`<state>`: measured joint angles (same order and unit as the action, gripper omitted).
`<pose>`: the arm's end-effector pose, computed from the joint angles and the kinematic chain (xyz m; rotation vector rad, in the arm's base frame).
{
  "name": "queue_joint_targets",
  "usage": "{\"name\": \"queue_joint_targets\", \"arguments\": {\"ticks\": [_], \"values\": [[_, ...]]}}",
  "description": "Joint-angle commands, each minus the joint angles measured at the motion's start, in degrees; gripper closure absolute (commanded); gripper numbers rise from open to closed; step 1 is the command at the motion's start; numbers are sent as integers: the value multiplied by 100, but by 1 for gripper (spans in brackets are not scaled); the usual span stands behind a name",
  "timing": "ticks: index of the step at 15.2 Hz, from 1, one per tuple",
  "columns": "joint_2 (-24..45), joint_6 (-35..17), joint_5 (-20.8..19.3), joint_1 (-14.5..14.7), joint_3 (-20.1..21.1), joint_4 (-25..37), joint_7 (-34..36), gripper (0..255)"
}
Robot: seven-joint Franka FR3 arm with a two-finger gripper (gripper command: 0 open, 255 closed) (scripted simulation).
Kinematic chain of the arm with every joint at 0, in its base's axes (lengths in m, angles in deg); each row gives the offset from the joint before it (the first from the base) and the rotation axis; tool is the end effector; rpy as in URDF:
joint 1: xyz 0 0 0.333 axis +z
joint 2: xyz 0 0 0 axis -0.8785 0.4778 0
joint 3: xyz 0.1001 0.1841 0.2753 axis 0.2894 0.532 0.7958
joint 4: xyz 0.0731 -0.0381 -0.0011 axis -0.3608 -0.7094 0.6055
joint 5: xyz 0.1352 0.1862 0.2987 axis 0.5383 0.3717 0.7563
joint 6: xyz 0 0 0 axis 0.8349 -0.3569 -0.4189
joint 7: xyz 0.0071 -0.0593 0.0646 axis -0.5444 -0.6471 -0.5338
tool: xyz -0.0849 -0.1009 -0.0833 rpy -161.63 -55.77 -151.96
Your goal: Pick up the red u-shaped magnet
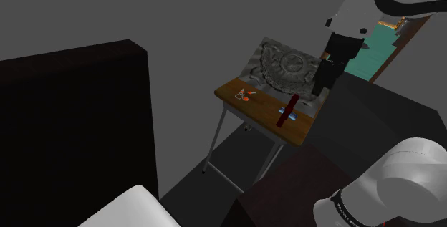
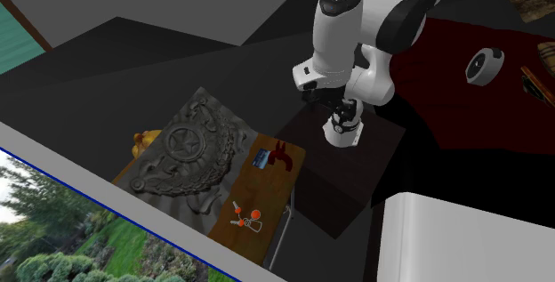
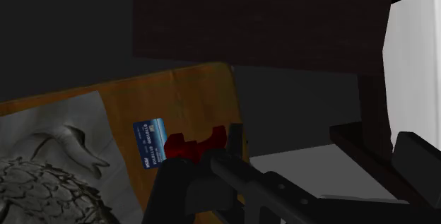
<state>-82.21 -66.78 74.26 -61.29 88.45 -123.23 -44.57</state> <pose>0.2526 0.0043 0.5163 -3.0939 -0.0732 0.2231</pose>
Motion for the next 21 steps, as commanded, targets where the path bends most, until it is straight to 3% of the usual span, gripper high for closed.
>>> {"name": "queue_joint_targets", "arguments": {"ticks": [1, 12, 21], "values": [[0, 0, 0, 0, 0, 0, 0, 0], [678, -2804, -891, -94, -1075, -1004, -1873, 0], [967, -3599, -964, -109, -1196, -1465, -1948, 0]]}}
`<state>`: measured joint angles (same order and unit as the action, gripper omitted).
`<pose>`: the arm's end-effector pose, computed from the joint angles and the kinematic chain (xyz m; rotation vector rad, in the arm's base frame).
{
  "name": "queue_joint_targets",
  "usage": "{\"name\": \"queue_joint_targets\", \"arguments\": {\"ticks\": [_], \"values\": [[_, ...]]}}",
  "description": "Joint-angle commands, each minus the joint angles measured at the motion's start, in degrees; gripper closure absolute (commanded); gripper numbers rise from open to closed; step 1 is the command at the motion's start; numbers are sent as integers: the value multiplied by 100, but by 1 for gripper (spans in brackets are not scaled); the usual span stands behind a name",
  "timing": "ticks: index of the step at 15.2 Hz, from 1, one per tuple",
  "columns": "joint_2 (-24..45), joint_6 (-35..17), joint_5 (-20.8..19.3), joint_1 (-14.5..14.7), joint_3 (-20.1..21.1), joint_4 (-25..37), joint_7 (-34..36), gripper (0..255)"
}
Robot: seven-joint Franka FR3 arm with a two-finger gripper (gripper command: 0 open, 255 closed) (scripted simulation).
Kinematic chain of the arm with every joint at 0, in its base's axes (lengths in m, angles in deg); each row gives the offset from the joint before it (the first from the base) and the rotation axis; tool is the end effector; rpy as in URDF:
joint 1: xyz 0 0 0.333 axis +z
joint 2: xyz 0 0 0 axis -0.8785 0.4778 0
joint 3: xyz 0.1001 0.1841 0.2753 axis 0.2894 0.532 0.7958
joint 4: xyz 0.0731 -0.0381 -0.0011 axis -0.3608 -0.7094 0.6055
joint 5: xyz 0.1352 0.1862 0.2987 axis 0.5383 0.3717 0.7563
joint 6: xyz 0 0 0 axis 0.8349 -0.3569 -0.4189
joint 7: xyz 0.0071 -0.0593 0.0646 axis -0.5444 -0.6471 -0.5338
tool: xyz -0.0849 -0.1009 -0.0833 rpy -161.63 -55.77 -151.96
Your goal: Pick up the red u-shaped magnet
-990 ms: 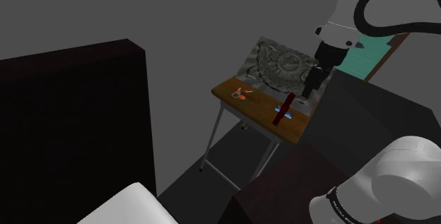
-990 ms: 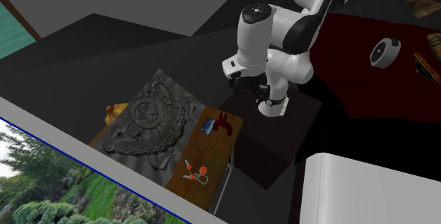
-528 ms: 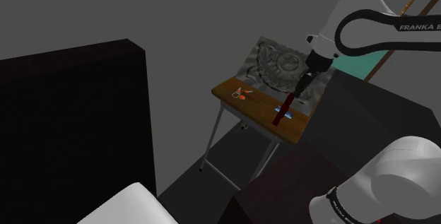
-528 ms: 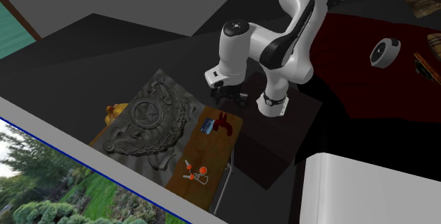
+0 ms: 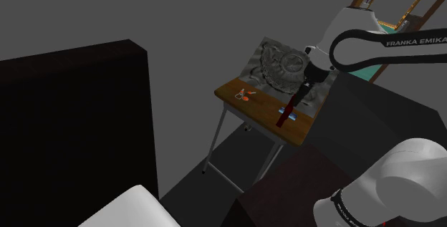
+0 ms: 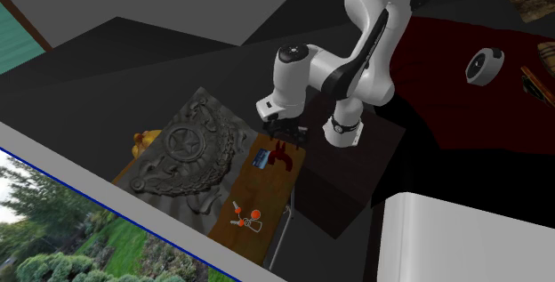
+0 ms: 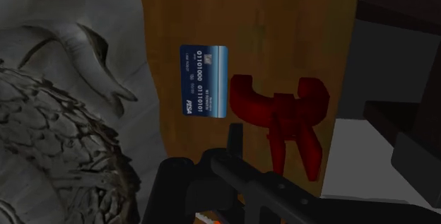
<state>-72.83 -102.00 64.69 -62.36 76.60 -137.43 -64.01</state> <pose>0.3161 -0.0806 0.4006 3.1046 0.4144 0.0807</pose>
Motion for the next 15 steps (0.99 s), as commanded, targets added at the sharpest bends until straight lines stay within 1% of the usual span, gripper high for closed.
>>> {"name": "queue_joint_targets", "arguments": {"ticks": [1, 2, 11, 15], "values": [[28, -76, -7, -3, -11, -45, -5, 0], [34, -81, -8, -4, -15, -44, -9, 255], [29, -76, -7, -3, -11, -44, -5, 255], [-106, 286, 20, 4, 29, 184, -4, 255]]}}
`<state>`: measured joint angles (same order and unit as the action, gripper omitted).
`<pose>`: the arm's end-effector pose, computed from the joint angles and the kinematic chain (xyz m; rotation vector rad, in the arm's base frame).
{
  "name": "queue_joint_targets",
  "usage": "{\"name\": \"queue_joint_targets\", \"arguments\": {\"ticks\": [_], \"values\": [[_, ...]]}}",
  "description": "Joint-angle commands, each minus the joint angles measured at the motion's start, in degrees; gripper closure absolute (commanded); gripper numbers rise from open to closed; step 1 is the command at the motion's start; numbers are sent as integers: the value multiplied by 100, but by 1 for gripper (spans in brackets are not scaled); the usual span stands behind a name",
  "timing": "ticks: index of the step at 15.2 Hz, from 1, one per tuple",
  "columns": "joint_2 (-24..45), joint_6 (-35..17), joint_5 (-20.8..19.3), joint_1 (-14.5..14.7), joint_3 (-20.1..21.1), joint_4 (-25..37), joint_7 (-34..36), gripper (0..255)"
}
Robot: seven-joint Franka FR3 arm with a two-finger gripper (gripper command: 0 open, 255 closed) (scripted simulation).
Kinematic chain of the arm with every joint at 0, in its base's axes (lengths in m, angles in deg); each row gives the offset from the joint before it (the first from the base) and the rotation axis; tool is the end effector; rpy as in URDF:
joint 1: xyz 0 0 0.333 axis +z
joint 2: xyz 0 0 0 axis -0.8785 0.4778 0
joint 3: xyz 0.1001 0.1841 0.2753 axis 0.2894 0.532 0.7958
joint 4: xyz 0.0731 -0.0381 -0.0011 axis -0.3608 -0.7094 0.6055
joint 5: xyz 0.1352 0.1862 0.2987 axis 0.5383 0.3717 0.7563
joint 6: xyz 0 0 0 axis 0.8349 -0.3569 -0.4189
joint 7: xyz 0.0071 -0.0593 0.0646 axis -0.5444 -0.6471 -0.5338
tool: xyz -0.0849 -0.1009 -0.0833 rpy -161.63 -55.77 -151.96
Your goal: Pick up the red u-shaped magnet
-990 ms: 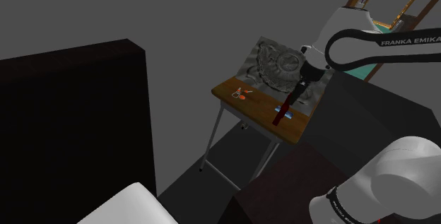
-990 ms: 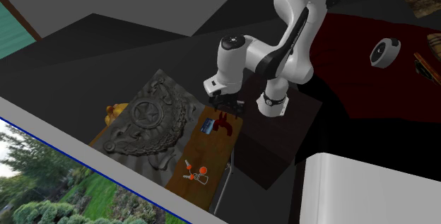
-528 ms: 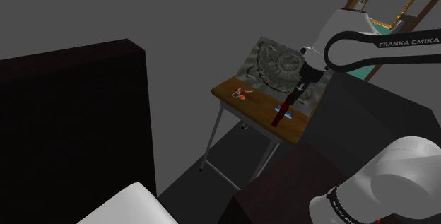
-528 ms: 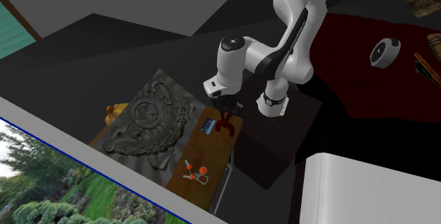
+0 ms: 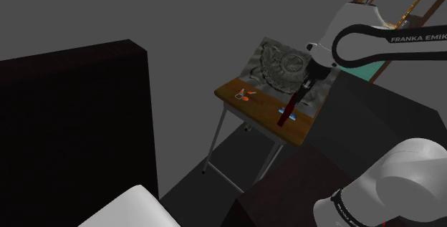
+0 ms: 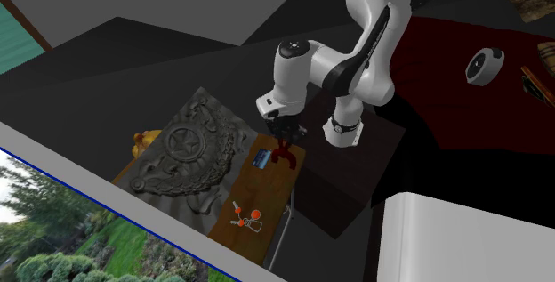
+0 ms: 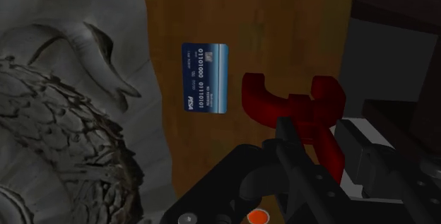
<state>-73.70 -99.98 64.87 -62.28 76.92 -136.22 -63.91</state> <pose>0.3153 -0.0797 0.4119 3.1041 0.4147 0.0823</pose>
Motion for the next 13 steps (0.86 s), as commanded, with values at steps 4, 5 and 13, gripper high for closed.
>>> {"name": "queue_joint_targets", "arguments": {"ticks": [4, 5, 13], "values": [[-122, 431, 29, 6, 36, 309, -14, 255], [-143, 516, 36, 8, 45, 373, -15, 255], [-235, 1024, 78, 25, 98, 789, -18, 255]]}}
